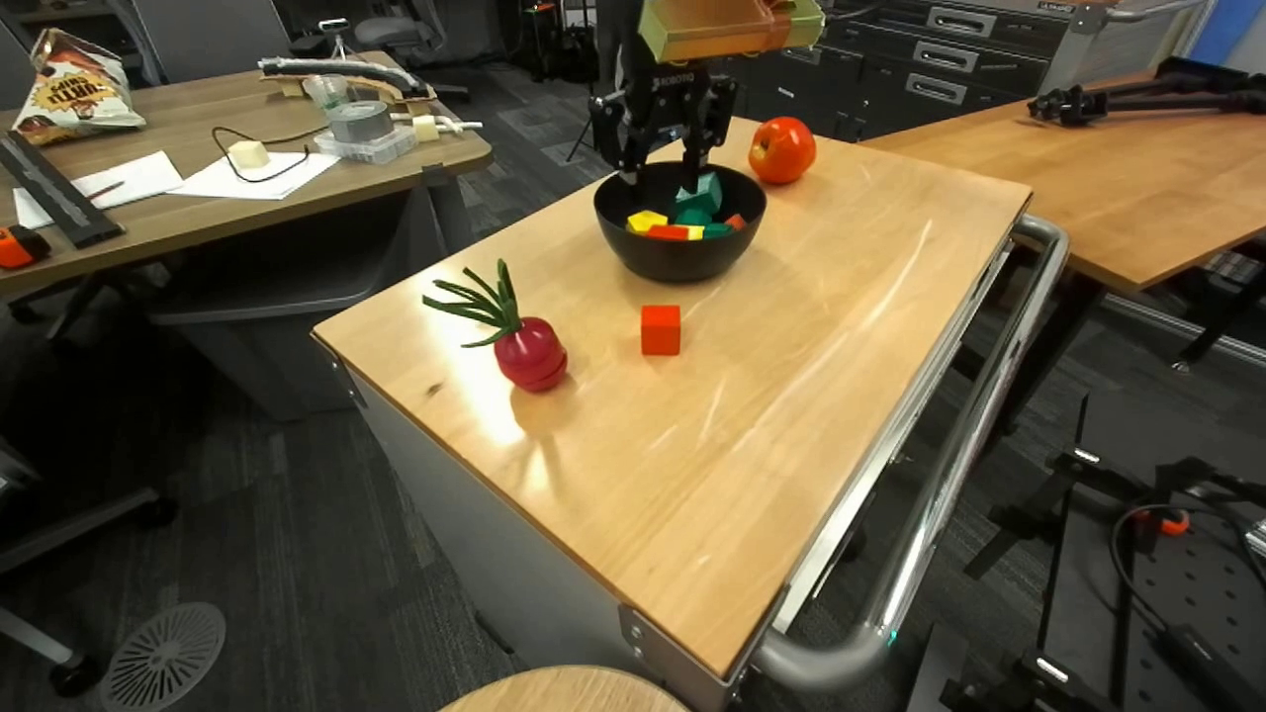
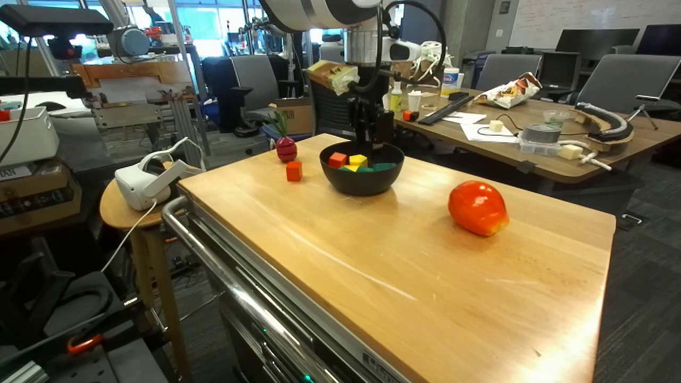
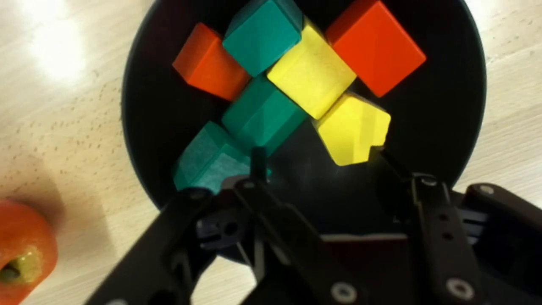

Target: Move the apple to the other side of the bowl and take all the items out of the bowl

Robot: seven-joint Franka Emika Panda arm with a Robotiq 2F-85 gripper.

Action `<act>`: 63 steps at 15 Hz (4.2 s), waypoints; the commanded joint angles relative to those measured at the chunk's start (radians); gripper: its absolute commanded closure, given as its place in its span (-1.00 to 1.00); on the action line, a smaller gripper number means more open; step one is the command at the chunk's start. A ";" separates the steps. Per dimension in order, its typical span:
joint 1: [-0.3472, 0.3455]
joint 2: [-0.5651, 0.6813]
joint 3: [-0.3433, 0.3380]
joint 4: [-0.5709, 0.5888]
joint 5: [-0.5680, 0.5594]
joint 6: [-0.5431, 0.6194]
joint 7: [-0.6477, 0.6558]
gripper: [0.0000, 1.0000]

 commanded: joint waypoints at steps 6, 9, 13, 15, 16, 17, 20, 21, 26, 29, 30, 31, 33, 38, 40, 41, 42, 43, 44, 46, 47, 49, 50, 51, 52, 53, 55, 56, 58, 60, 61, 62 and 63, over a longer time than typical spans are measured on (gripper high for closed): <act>-0.011 0.025 0.019 0.001 0.084 0.044 -0.013 0.46; -0.013 0.021 0.018 -0.004 0.091 0.048 -0.015 0.09; -0.014 0.013 0.018 -0.012 0.092 0.063 -0.018 -0.27; -0.013 0.016 0.018 -0.011 0.091 0.064 -0.018 -0.16; -0.012 0.020 0.018 -0.009 0.089 0.062 -0.017 -0.16; -0.012 0.025 0.018 -0.006 0.087 0.062 -0.016 -0.06; -0.008 0.039 0.020 0.000 0.083 0.056 -0.017 -0.01; -0.009 0.036 0.023 0.000 0.088 0.058 -0.020 -0.05; -0.013 0.020 0.032 -0.007 0.099 0.068 -0.029 -0.75; -0.009 0.024 0.036 -0.005 0.093 0.069 -0.030 -1.00; -0.007 0.031 0.036 -0.002 0.088 0.068 -0.029 -1.00; -0.005 0.037 0.036 0.000 0.084 0.066 -0.028 -1.00; -0.002 0.057 0.034 0.008 0.076 0.057 -0.025 -1.00; 0.000 0.095 0.028 0.018 0.068 0.048 -0.017 -0.70; 0.001 0.101 0.025 0.019 0.065 0.048 -0.017 -0.30; 0.002 0.102 0.024 0.020 0.062 0.048 -0.017 -0.01; 0.005 0.100 0.022 0.023 0.055 0.050 -0.016 0.15; 0.010 0.097 0.018 0.022 0.042 0.053 -0.013 0.28; 0.015 0.093 0.015 0.021 0.027 0.054 -0.012 0.47; 0.027 0.084 0.005 0.021 -0.016 0.057 -0.006 0.50; 0.032 0.075 -0.002 0.021 -0.044 0.058 -0.005 0.50; 0.031 0.049 -0.005 0.022 -0.073 0.058 -0.013 0.50; 0.024 0.027 0.000 0.019 -0.067 0.058 -0.025 0.50; 0.009 -0.010 0.018 0.008 -0.037 0.053 -0.059 0.50; 0.003 -0.042 0.026 -0.002 -0.025 0.062 -0.082 0.50; 0.001 -0.086 0.035 -0.021 -0.015 0.084 -0.105 0.50; 0.002 -0.144 0.053 -0.026 0.007 0.123 -0.148 0.50; 0.003 -0.155 0.069 -0.012 0.031 0.132 -0.180 0.50; 0.013 -0.140 0.102 0.027 0.068 0.123 -0.242 0.50; 0.029 -0.093 0.137 0.066 0.088 0.086 -0.285 0.50; 0.043 -0.060 0.148 0.081 0.071 0.074 -0.284 0.50; 0.052 -0.032 0.159 0.093 0.063 0.058 -0.289 0.50; 0.065 0.002 0.166 0.108 0.049 0.039 -0.284 0.50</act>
